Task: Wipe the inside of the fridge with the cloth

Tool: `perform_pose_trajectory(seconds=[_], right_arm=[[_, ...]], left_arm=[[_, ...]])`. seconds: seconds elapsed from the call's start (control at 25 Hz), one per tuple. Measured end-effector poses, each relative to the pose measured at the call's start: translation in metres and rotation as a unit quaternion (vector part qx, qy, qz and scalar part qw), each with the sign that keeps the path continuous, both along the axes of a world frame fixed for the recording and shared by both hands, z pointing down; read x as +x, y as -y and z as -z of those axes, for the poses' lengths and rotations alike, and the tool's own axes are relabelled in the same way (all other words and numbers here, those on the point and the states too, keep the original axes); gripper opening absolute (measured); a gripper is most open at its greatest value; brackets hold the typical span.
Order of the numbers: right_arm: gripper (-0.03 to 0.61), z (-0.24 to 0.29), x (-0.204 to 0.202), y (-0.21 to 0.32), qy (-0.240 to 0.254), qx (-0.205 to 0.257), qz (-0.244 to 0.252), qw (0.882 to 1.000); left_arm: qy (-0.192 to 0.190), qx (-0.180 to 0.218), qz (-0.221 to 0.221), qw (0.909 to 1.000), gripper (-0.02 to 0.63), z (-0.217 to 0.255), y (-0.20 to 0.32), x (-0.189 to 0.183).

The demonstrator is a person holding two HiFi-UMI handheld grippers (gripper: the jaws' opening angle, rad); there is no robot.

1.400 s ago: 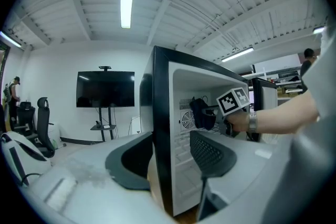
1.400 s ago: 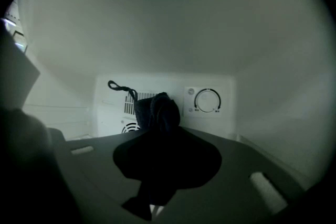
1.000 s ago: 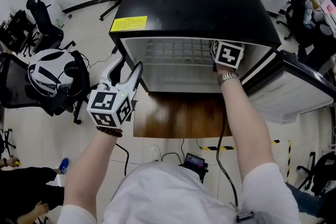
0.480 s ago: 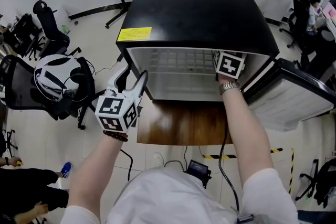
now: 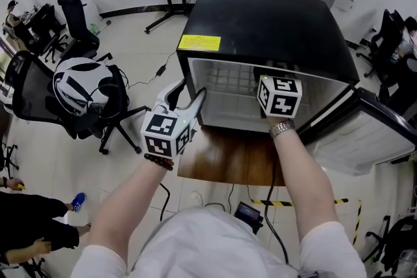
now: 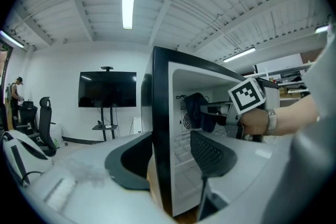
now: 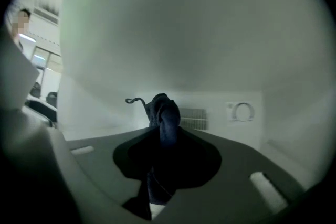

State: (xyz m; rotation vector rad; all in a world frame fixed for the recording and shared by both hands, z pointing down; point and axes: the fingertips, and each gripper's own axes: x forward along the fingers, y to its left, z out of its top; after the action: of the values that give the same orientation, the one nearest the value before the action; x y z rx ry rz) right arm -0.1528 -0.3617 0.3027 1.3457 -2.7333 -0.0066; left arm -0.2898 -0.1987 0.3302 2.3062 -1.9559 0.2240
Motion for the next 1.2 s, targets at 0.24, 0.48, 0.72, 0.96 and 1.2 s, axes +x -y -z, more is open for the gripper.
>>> perform_pose_trajectory(seconds=[0.24, 0.48, 0.72, 0.96, 1.2], right_arm=[[0.078, -0.011, -0.074, -0.031, 0.011, -0.04, 0.087, 0.995], [0.078, -0.032, -0.118, -0.035, -0.004, -0.069, 0.107, 0.992], [0.078, -0.053, -0.127, -0.016, -0.035, -0.099, 0.09, 0.99], [0.078, -0.058, -0.1, 0.002, -0.058, -0.1, 0.05, 0.992], [0.078, -0.06, -0.058, 0.014, -0.061, -0.099, 0.015, 0.993]], left_arm=[[0.0, 0.0, -0.012, 0.9999, 0.225, 0.001, 0.001, 0.0], [0.0, -0.002, -0.021, 0.9998, 0.225, 0.001, -0.001, 0.0], [0.003, 0.0, -0.028, 0.9996, 0.225, 0.001, -0.003, 0.001], [-0.002, 0.003, -0.026, 0.9997, 0.224, 0.001, -0.003, 0.0], [-0.004, 0.003, -0.022, 0.9997, 0.225, 0.001, -0.003, -0.001]])
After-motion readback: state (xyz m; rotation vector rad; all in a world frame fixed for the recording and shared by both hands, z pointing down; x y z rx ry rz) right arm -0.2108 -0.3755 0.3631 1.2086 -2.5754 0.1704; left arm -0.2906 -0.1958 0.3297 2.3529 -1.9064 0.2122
